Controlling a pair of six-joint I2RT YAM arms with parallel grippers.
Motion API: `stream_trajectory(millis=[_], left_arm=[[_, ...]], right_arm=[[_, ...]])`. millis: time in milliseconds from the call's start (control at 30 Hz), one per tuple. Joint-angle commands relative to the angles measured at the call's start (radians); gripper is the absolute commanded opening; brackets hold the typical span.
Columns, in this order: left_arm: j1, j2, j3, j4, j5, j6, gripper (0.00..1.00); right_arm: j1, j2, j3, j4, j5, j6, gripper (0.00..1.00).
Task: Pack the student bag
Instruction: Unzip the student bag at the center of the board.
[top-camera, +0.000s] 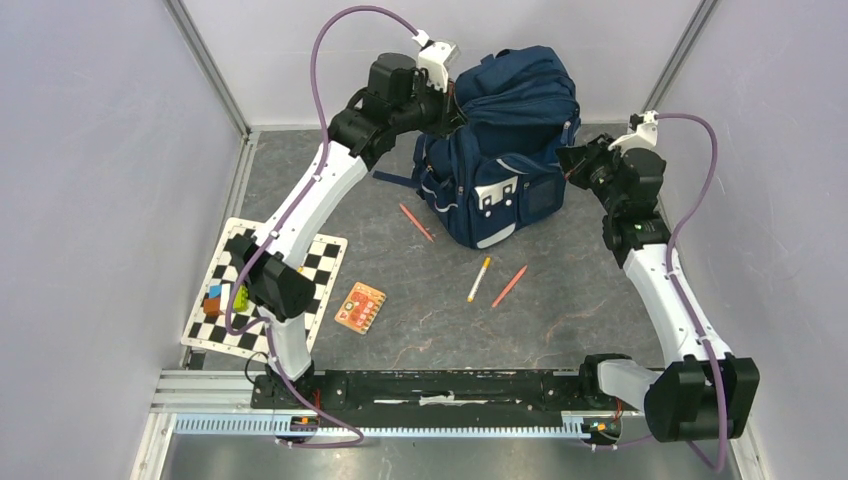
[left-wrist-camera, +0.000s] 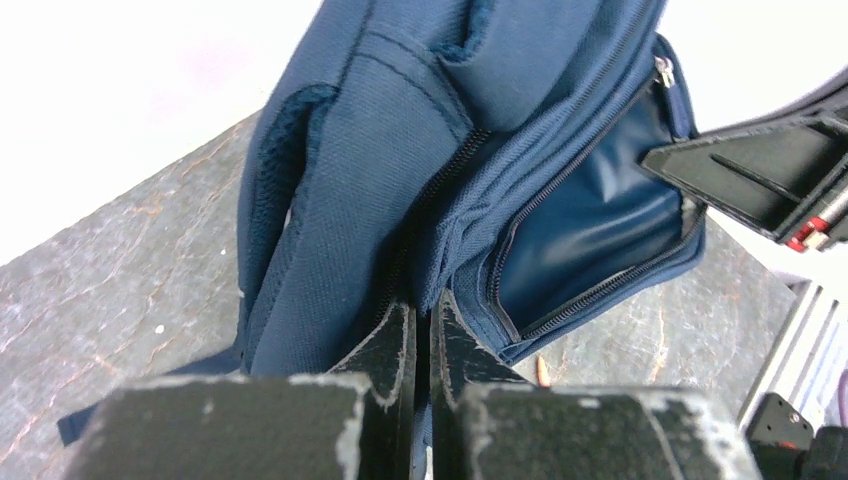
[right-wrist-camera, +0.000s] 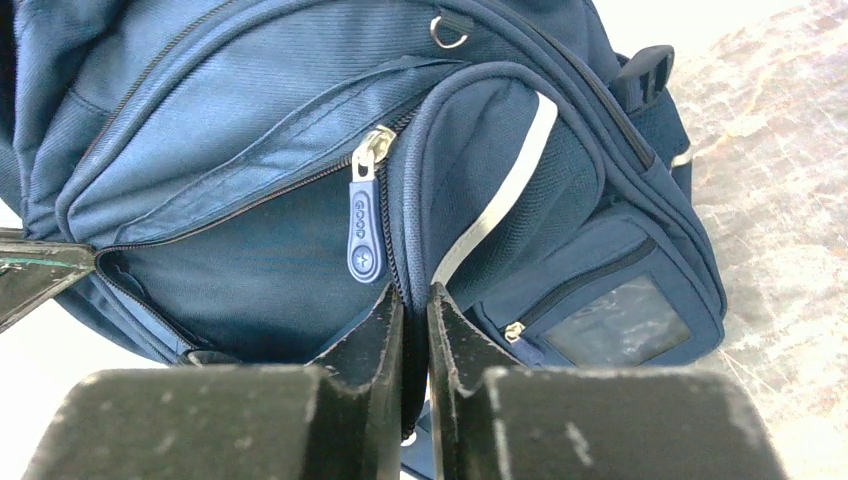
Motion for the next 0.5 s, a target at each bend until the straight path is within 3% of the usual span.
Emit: stream_trajectory(millis=[0,67,133,200,367,467], left_arm=[[0.113,-0.086,-0.005,0.237,0.012,0.087,0.03],[0.114,-0.123,-0.054,0.261,0.066,0.09,0.17],[0.112,-0.156,-0.099,0.277,0.096,0.09,0.43],[0.112,-0.188,-0.138,0.28,0.12,0.086,0.64],[0.112,-0.275,-0.218,0.234,0.13,0.058,0.94],[0.113,-0.363,-0.326,0.233,0.112,0.03,1.0]], right_arm=[[-0.062,0.014,0.009,0.069,0.057,-0.045,0.17],[-0.063,0.044,0.051,0.08,0.009,-0.065,0.27],[-0.063,0.066,0.088,0.116,-0.04,-0.091,0.51],[-0.063,0.083,0.115,0.163,-0.084,-0.112,0.66],[-0.065,0.118,0.197,0.2,-0.156,-0.136,0.75],[-0.071,0.118,0.217,0.236,-0.185,-0.13,0.78]])
